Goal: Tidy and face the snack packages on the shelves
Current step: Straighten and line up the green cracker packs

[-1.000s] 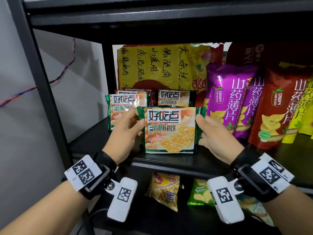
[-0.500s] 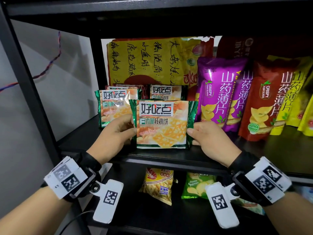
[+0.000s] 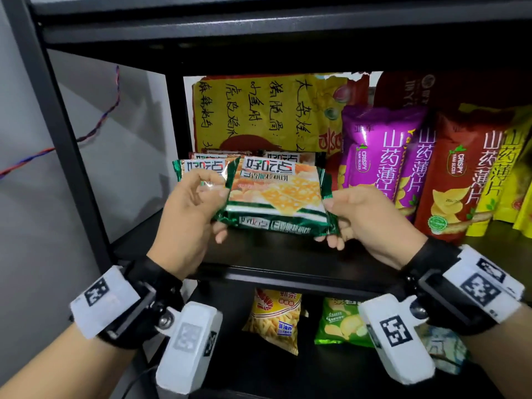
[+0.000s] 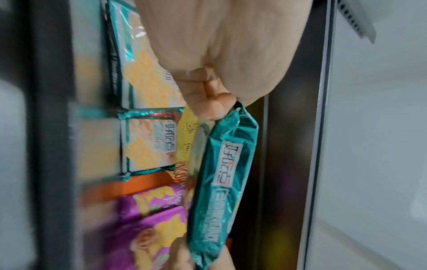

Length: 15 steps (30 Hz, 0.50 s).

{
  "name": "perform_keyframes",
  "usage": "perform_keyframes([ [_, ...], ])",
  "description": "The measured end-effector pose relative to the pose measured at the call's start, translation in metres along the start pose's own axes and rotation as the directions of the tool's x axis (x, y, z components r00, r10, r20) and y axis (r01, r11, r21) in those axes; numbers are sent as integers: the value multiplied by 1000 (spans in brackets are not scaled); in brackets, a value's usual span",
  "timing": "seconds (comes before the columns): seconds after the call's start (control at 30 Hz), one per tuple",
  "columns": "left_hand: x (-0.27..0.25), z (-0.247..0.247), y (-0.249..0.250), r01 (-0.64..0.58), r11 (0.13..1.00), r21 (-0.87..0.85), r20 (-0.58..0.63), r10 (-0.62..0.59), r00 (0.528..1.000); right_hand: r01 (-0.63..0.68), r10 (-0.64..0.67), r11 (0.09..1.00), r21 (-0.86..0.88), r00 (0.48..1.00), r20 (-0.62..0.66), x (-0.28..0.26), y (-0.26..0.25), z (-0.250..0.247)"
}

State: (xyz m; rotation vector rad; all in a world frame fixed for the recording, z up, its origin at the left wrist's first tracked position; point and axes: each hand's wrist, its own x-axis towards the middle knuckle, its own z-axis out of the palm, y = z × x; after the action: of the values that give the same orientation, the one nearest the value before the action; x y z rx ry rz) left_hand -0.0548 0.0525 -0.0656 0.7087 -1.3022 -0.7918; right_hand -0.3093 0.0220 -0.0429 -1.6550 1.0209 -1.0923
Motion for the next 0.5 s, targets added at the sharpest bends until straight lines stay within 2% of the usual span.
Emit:
perform_keyframes([
  [0.07,3,2,12,35,996,-83,-15,-37,999,-48,45,993,109,999,27,0,-11,-2],
  [0.17,6,7,22,89,986,-141,-99,-104,990,-172,161,961,216,985,67,5,-19,-2],
  [0.27,6,10,26,90,992,-88,-128,-101,987,-307,291,904,299,952,98,8,-22,0],
  [0.33,4,10,27,93,995,-30,-107,-96,990,-357,342,864,354,934,107,8,-23,0],
  [0.4,0,10,30,111,993,35,-41,-109,993,-362,349,860,358,931,103,8,-23,0],
  [0.5,-4,12,31,84,985,153,27,-90,996,-290,265,904,313,957,121,5,-21,1],
])
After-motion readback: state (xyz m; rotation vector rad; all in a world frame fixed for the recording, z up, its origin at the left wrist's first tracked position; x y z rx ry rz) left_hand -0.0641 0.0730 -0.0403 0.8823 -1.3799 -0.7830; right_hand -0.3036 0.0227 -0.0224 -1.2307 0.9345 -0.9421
